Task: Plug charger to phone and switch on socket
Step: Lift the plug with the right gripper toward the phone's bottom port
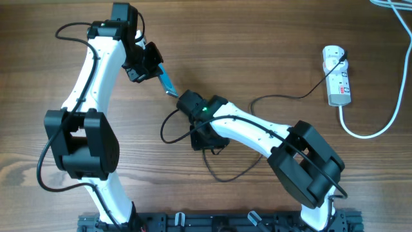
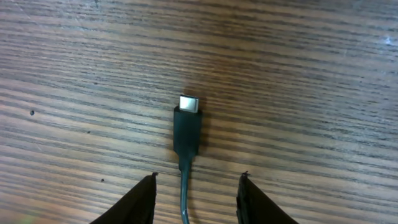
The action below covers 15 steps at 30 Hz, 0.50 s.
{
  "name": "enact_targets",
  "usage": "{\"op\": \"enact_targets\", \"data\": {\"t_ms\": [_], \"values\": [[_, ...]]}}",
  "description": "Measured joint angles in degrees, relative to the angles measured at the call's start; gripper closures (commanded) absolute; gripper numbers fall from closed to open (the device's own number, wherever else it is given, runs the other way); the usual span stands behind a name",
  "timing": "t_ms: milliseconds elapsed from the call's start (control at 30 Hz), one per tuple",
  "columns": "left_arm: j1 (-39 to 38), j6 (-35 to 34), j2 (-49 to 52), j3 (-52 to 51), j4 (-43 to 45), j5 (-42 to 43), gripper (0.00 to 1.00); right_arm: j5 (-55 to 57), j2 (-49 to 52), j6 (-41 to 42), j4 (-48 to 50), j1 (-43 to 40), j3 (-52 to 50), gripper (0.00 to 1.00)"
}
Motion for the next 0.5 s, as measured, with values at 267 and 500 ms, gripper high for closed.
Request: {"op": "enact_targets", "data": {"t_ms": [267,500], "values": [[0.0,0.0,0.0,0.0,-0.1,0.0,0.96,2.4,0.1,2.3,1.3,2.3,0.0,0.61],[0.0,0.0,0.0,0.0,-0.2,0.0,0.96,4.3,1.7,2.6,1.4,2.3,0.0,0.64]]}}
